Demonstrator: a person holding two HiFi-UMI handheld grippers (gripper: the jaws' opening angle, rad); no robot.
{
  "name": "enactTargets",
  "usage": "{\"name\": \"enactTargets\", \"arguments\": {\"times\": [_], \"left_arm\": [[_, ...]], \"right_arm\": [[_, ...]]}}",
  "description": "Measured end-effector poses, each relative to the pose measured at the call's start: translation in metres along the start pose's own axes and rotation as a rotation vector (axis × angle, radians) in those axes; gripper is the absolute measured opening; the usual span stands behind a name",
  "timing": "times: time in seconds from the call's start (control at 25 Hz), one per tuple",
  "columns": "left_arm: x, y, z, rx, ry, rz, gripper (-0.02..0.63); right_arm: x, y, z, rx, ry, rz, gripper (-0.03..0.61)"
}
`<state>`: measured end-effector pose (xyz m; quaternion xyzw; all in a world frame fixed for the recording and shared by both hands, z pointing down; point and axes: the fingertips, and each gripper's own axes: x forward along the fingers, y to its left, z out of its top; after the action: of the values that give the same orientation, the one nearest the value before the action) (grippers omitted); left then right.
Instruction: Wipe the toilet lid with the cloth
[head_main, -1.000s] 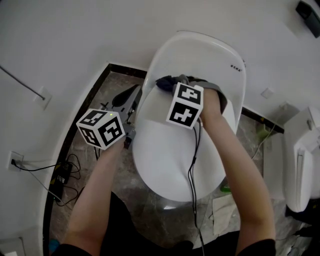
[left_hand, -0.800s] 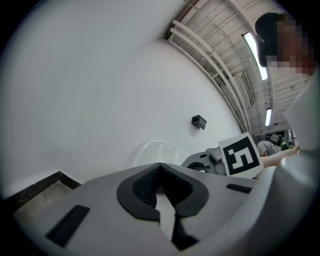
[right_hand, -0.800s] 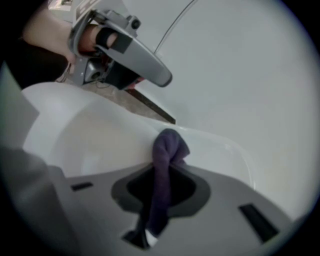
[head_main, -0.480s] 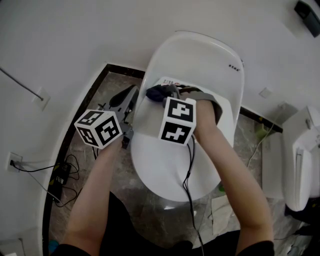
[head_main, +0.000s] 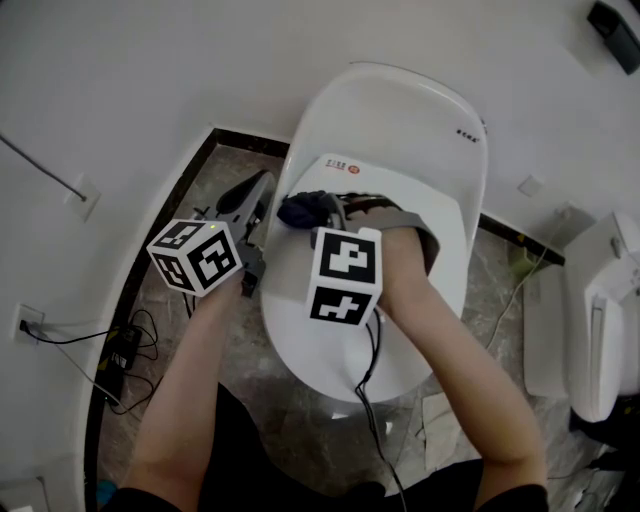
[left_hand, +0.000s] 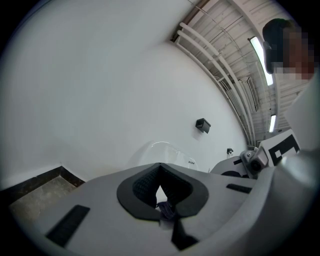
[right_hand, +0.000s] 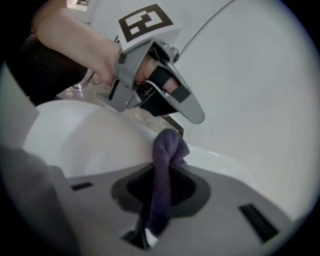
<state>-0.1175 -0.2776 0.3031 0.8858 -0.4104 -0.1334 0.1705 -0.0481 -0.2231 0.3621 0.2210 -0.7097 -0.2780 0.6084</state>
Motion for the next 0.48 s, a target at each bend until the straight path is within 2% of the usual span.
{"name": "enactTargets", "arguments": {"times": [0.48], "left_arm": [[-0.001, 0.002, 0.002, -0.006, -0.003, 0.002, 0.012]], "right_arm": [[-0.021, 0.028, 0.017, -0.016, -0.036, 0.008, 0.075]]}}
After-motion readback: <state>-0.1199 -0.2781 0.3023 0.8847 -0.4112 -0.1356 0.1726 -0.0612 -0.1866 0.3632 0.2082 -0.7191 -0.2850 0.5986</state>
